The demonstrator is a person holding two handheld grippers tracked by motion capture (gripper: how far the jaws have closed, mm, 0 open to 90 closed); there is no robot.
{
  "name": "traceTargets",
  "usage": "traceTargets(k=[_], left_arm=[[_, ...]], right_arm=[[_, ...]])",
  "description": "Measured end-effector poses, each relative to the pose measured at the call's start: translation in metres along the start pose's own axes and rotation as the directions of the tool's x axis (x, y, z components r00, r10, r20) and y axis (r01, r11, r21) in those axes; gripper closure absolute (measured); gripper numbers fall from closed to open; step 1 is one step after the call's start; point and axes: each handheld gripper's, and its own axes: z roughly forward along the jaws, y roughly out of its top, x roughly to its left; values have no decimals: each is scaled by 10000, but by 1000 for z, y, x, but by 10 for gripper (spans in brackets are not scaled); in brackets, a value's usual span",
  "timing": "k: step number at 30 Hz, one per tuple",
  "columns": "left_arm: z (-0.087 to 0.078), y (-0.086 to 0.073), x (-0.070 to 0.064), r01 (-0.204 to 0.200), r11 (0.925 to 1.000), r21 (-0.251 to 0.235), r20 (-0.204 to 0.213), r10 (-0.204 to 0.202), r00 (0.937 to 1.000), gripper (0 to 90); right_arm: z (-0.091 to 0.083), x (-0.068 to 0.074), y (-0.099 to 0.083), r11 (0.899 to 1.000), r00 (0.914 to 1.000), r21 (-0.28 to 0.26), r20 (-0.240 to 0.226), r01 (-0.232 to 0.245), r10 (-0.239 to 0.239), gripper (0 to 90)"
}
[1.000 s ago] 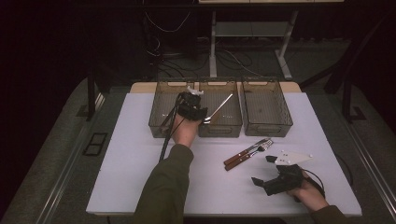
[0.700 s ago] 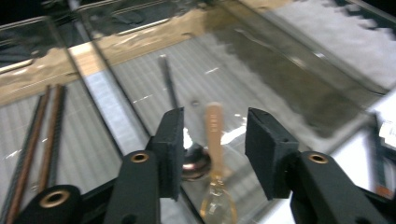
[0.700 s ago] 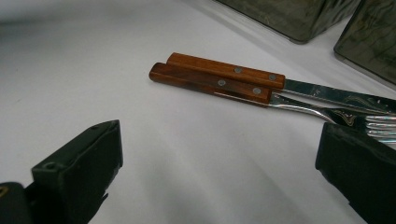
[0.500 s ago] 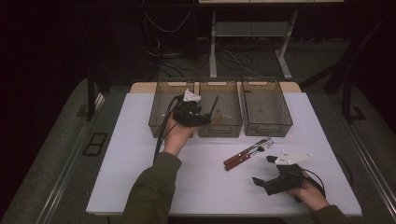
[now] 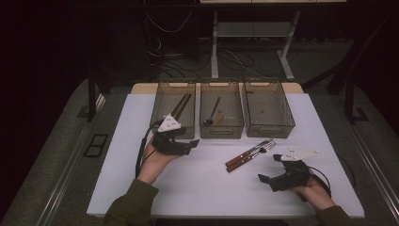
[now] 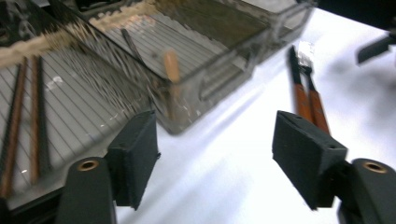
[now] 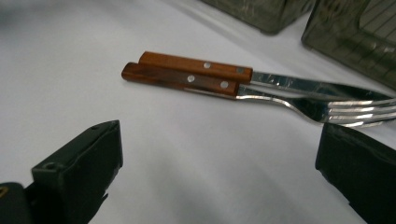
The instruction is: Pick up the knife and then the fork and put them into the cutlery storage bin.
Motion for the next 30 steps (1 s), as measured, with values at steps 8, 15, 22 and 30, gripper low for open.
traceTargets(k=[8,15,22,30], left_arm=[[-22,-37,-1,-51,10000,48,260,50,9997,155],[-36,-63,-3,-175,9998,61,363,173,9992,55],[-39,-75,-9,-43,9998,201,520,32,9986,0],[-36,-77,-10,-301,9994,144,630,292,9976,0]], right_arm=[[-1,-1,14,9993,9994,-119,49,341,-340,9],[4,-19,32,9976,9994,653,-261,246,-230,294],[18,-36,48,9966,9996,788,-150,251,-240,586],[45,-48,66,9917,9986,1184,-213,510,-488,893]])
